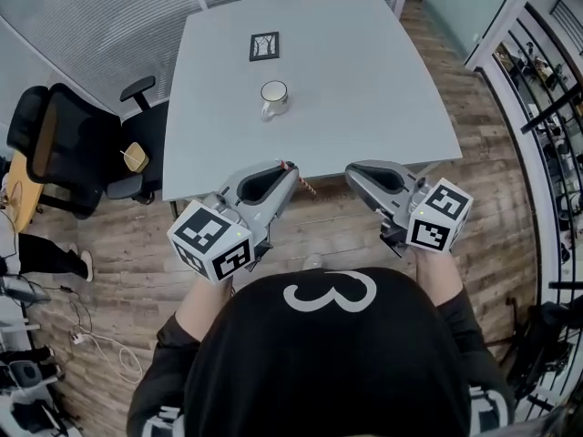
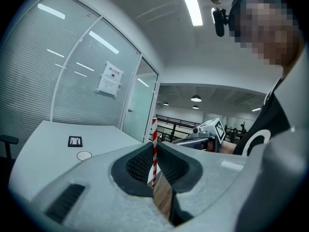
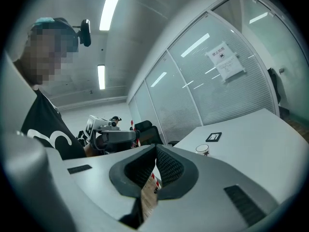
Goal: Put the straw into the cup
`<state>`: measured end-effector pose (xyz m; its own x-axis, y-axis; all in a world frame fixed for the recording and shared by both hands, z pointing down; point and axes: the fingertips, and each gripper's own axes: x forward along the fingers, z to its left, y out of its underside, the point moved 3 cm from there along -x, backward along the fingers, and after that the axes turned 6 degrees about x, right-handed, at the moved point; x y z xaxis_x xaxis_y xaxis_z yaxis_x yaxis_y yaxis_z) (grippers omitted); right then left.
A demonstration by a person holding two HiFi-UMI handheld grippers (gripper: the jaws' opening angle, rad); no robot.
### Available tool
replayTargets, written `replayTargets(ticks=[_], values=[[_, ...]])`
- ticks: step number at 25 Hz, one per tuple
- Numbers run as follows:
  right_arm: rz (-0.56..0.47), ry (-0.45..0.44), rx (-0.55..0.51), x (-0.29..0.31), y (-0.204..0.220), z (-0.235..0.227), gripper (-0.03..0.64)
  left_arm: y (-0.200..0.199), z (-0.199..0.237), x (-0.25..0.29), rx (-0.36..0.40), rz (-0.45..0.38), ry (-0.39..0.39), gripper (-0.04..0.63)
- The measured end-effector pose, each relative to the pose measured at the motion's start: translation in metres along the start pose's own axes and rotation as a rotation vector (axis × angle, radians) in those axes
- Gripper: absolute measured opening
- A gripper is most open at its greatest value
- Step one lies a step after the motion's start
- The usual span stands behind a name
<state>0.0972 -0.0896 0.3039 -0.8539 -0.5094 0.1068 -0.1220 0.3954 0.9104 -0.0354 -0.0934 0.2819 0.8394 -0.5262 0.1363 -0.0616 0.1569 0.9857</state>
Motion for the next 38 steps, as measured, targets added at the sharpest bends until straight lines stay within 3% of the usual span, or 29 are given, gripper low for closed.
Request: replayTargets(ticks=[12, 22, 38], values=[[0.013, 0.033, 0.021, 0.044, 0.004, -0.023, 0.012, 0.012, 0.059, 0.006, -0.017, 0.013, 0.027, 0.034], [0.016, 0.008, 0.047, 0.059, -0.006, -0.051, 0.012, 0.001, 0.104, 0.016, -0.022, -0.004, -0.056, 0.034], [0.08, -0.012, 0.114, 0.1, -0.021, -0.135, 0.012, -0.011, 0.192, 0.067, -0.075, -0.023, -0.149, 0.034]])
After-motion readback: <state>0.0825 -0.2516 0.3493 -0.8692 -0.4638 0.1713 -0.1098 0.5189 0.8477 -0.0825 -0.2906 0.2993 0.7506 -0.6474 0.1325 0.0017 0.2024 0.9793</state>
